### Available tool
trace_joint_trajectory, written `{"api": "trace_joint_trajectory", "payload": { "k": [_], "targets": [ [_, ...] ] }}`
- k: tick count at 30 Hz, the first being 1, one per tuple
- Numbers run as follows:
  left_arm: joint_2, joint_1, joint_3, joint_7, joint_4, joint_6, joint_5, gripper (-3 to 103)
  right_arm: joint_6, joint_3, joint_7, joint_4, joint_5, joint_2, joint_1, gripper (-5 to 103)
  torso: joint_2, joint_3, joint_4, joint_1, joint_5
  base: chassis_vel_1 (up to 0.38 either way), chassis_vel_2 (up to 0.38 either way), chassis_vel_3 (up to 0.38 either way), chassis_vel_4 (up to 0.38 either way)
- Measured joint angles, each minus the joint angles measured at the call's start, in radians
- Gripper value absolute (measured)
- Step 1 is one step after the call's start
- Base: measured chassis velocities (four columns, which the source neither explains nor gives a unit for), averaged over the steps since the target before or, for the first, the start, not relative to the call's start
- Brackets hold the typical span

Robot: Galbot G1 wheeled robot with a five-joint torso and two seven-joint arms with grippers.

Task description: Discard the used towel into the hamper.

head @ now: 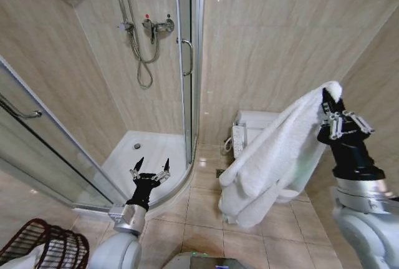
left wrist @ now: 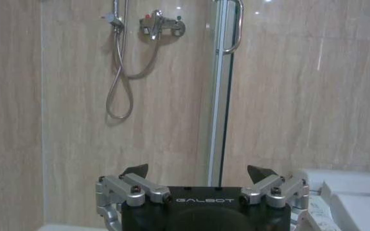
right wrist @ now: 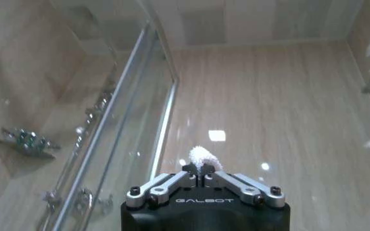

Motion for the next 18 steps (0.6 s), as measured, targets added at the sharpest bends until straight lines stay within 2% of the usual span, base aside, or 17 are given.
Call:
{"api": "trace_joint_trajectory", "payload": {
  "k": [7,18],
  "targets": [
    [0.0,0.0,0.0,0.0,0.0,0.0,0.0,100,0.012,-0.006,-0.014,0.0,-0.026,0.037,-0.009,2,0.028,0.015,0.0,0.012,-0.0003,0.0,0.0,0.0,0.0],
    [0.0,0.0,0.0,0.0,0.0,0.0,0.0,100,0.01,0.011,-0.011,0.0,-0.015,0.015,0.012,2,0.077,0.042,0.0,0.034,-0.0002,0.0,0.0,0.0,0.0]
  ]
}}
